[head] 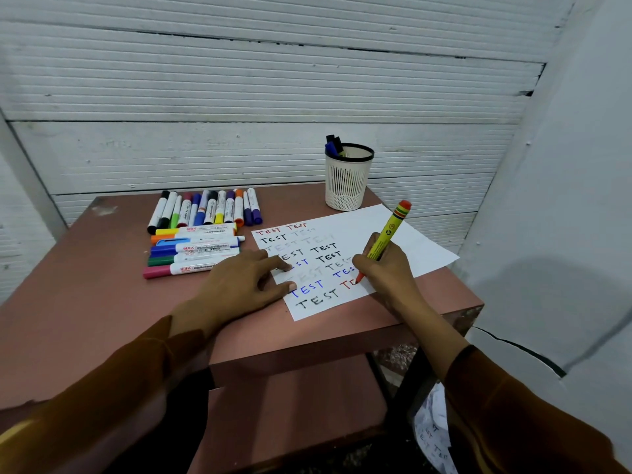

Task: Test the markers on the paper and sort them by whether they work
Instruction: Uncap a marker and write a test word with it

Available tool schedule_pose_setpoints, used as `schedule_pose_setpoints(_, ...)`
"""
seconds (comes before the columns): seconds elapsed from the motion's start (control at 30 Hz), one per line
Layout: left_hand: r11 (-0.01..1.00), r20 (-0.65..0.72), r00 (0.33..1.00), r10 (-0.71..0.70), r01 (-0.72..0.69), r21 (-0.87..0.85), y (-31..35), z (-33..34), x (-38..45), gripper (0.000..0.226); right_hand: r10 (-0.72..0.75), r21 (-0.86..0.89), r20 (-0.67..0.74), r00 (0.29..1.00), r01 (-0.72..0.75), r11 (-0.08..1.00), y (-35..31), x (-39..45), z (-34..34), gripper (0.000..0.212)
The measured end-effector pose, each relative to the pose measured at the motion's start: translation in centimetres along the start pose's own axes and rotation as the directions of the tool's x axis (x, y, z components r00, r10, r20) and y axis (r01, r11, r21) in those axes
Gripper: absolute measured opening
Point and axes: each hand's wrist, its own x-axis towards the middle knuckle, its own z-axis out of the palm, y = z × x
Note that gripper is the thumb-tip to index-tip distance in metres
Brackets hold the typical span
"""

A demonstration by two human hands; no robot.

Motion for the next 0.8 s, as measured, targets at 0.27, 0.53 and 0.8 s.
schedule_pose_setpoints(0.27,1.000,-0.002,1.000,0.005,-0.005,0.001,0.0,-0.1,0.0,0.072,0.002,0.015,-0.004,1.000,-0.001,1.000,-0.1,0.1,-0.1,0.031)
schedule_pose_setpoints(0.53,1.000,0.010,1.000,0.002,-0.002,-0.009,0.0,-0.1,0.0,0.074,0.003,-0.004,0.006,1.000,-0.003,1.000,-0.1,0.0,0.0,0.031)
schedule_pose_setpoints(0.8,1.000,-0.001,1.000,-0.006,0.006,-0.010,0.2,-0.2,-0.1,0.073,0.138,0.197,-0.016,0.990,-0.132,0.972,-0.4,1.1,-0.9,0.027)
